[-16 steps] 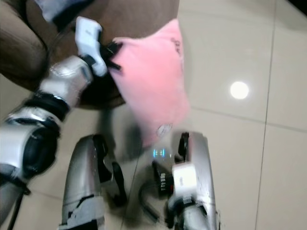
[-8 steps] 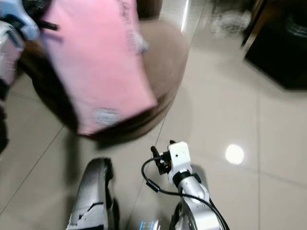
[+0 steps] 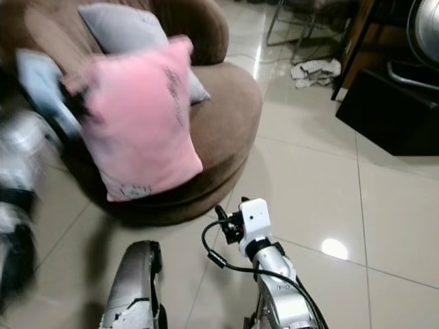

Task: Move the pillow to the sofa from floor

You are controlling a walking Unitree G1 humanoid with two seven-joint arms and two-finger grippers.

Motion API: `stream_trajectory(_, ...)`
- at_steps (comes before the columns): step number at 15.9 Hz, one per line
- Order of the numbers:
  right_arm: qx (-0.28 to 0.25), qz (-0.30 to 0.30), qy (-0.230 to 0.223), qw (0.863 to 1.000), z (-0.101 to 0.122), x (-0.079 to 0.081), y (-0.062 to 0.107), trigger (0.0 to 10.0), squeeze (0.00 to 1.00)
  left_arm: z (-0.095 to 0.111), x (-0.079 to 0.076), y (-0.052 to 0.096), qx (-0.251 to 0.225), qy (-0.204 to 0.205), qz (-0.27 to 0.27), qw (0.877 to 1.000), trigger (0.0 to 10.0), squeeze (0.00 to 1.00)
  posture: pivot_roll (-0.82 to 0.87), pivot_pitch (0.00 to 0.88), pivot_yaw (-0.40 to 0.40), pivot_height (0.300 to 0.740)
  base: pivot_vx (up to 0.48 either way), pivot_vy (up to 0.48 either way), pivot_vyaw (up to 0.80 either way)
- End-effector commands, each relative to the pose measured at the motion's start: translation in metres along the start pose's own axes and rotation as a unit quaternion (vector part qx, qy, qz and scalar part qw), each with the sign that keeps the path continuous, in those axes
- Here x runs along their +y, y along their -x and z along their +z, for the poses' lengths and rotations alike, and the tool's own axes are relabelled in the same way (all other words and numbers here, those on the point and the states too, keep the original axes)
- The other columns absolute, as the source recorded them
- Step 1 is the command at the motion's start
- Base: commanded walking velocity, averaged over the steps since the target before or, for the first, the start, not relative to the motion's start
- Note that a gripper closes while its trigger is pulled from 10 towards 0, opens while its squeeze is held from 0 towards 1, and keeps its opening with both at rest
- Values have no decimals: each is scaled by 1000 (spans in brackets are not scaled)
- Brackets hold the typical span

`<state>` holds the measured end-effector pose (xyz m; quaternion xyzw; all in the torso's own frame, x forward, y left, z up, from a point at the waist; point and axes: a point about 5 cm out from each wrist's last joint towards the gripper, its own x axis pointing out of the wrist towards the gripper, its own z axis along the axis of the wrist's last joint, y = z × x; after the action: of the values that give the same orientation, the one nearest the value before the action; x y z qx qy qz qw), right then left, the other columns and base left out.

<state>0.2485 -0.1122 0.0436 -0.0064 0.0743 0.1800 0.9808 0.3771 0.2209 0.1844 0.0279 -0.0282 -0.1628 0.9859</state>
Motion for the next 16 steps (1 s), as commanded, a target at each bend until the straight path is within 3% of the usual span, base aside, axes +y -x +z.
stream_trajectory(1,-15,-11,-4,1000,4,-3,2,10000,0,-9,-9,1,18,-1,-13,1000,0,0,157,0,33,537,0,0,0)
stream_trajectory(2,-19,-13,-5,1000,6,-4,2,10000,0,-16,-16,4,19,6,-16,1000,0,0,145,0,33,542,0,0,0)
stream_trajectory(3,-33,-34,-20,999,10,-9,4,10000,0,-37,-46,13,31,37,-29,998,0,0,134,3,33,557,0,0,0)
stream_trajectory(5,-36,-35,-25,998,12,-10,4,10000,0,-33,-58,14,27,44,-46,998,0,0,126,3,35,572,0,0,0)
stream_trajectory(8,-41,-46,-32,998,13,-12,3,10000,0,-22,-69,10,12,56,-83,995,0,0,107,11,40,602,0,0,0)
stream_trajectory(10,-41,-49,-33,997,13,-11,2,10000,0,-21,-72,10,17,59,-79,995,0,0,94,17,43,617,0,0,0)
stream_trajectory(14,-21,-49,-39,998,4,-7,12,10000,12,-59,-71,27,77,16,-72,994,0,0,77,33,30,662,0,0,0)
stream_trajectory(16,-12,-52,-46,997,0,-10,15,10000,39,-84,-78,37,102,56,-77,990,0,0,69,30,7,677,0,0,0)
